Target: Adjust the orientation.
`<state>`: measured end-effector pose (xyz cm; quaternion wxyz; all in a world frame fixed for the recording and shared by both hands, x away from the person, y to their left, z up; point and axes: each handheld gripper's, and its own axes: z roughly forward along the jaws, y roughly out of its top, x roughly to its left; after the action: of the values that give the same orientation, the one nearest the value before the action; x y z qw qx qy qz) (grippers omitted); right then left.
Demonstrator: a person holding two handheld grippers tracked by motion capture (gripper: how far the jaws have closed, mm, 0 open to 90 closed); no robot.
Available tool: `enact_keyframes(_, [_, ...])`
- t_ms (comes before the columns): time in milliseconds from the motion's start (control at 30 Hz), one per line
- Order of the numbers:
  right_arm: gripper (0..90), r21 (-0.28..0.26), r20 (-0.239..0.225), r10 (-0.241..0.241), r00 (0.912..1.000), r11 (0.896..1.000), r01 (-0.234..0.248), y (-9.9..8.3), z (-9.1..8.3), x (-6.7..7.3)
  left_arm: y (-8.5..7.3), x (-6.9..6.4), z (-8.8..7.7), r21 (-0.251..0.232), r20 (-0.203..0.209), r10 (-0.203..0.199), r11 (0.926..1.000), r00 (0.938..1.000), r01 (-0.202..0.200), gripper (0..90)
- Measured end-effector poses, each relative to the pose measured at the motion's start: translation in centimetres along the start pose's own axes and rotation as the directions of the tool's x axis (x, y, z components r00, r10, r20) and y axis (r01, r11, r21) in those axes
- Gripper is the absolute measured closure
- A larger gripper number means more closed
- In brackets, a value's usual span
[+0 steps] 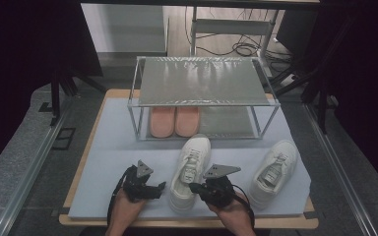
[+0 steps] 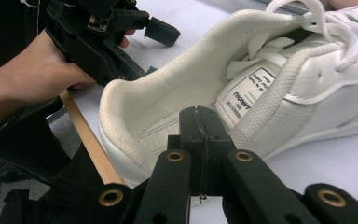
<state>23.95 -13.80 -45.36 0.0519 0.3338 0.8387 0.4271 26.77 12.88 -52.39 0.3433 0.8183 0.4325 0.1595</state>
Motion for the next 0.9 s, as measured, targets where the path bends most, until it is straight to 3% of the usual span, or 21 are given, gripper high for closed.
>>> enact_keyframes(667, [90.0,0.05,0.062,0.023,0.9978,0.998,-0.026,-0.8,-2.4,-1.8,0.0,0.0,0.0,0.002,-0.001,0.001,1.0,1.0,-0.001,14.3])
enact_keyframes(900, [90.0,0.074,0.046,0.026,0.9986,0.997,-0.029,-0.9,-1.5,-1.7,0.0,0.0,0.0,0.001,-0.001,0.0,1.0,1.0,0.0,14.3])
